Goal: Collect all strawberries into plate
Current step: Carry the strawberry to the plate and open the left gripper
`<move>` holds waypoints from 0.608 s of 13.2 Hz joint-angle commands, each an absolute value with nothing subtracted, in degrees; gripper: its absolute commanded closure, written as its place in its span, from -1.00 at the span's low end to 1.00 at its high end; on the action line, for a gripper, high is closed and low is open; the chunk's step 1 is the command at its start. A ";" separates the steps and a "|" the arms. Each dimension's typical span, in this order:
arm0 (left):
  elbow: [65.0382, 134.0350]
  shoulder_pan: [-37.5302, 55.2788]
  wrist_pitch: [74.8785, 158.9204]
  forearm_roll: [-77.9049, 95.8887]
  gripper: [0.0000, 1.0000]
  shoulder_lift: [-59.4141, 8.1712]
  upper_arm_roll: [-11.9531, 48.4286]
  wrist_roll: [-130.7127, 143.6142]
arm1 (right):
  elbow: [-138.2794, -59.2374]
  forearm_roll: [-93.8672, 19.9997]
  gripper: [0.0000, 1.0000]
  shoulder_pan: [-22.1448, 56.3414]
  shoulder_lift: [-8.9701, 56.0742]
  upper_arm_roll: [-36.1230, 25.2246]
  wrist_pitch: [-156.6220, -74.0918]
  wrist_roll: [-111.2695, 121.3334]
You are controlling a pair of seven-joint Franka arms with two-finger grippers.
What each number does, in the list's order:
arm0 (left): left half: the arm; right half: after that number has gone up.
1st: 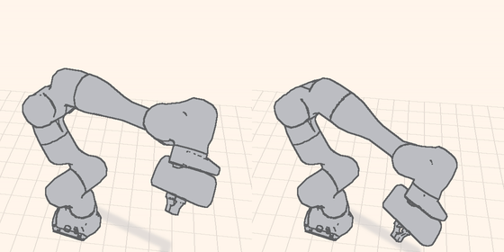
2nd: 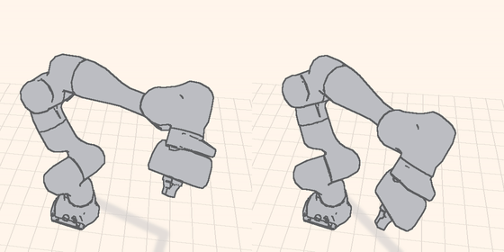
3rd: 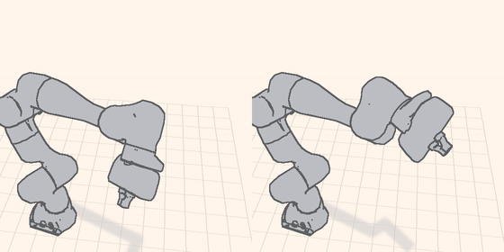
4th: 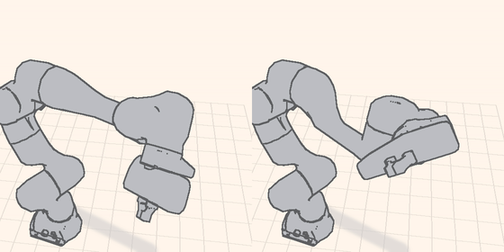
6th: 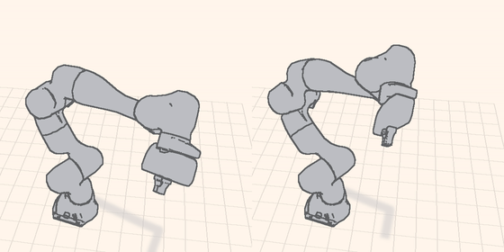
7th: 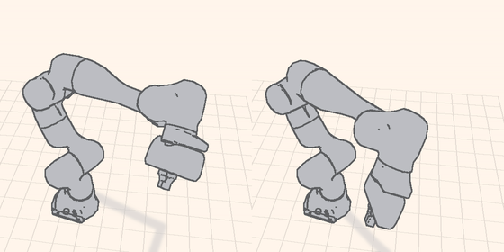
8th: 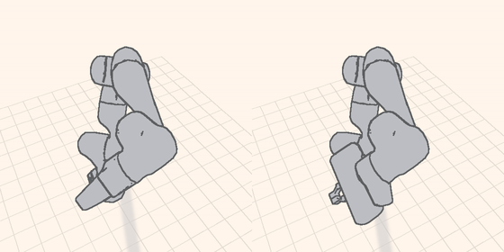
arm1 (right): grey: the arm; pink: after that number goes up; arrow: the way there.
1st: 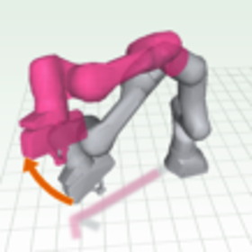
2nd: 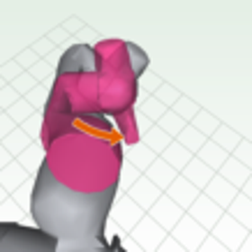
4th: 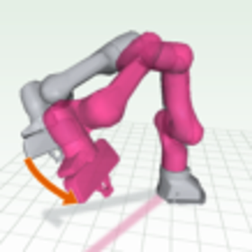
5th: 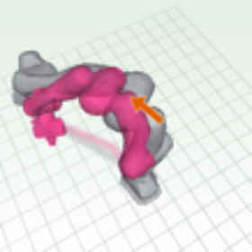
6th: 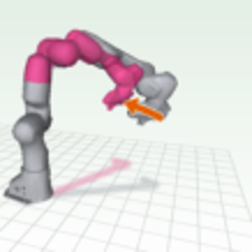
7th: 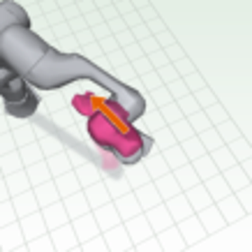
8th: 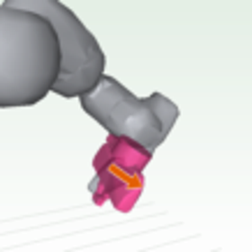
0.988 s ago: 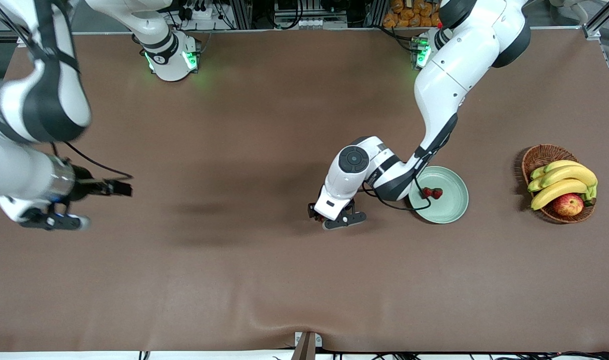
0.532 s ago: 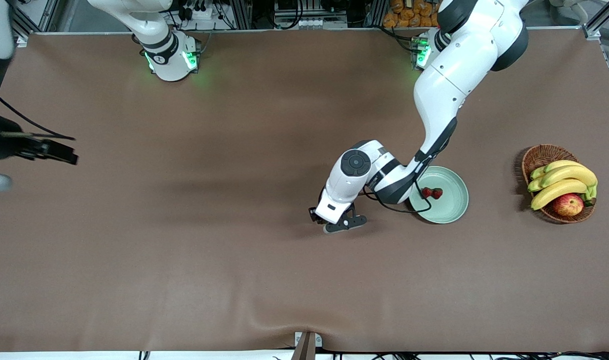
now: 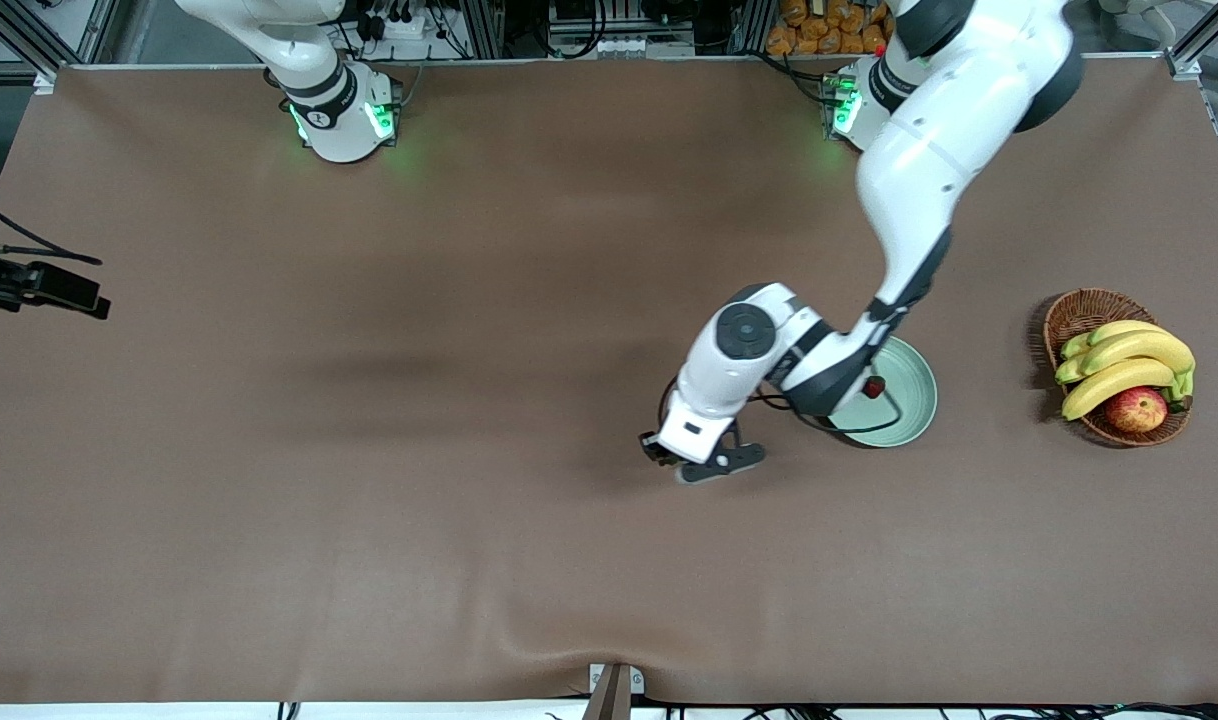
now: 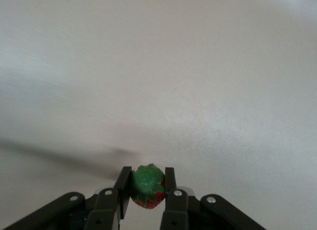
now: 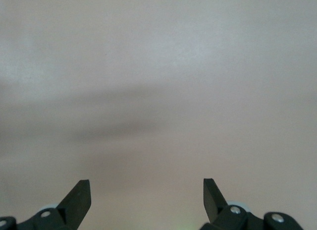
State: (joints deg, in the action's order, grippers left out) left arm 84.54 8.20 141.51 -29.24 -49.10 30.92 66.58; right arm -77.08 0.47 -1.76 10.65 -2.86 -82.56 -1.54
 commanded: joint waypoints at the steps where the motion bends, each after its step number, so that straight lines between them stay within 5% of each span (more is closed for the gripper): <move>1: 97.53 -8.28 138.01 -28.92 1.00 -40.00 43.54 61.82 | -77.87 0.79 -1.00 0.44 8.44 -5.89 -82.88 -0.79; 4: 102.04 -26.23 123.99 -28.92 1.00 -38.76 57.44 50.31 | -77.96 -0.43 -1.00 0.44 8.26 -5.63 -82.27 0.18; 8: 102.30 -30.59 110.15 -30.84 1.00 -37.71 58.98 45.97 | -78.31 -2.02 -1.00 0.62 8.35 -5.62 -81.83 0.53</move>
State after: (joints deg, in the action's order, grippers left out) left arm 100.74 -30.80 113.29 -29.48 -39.81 59.01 46.10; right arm -77.27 -1.38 0.11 9.43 -5.07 -82.06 -0.36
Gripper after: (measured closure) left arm 0.692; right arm 0.000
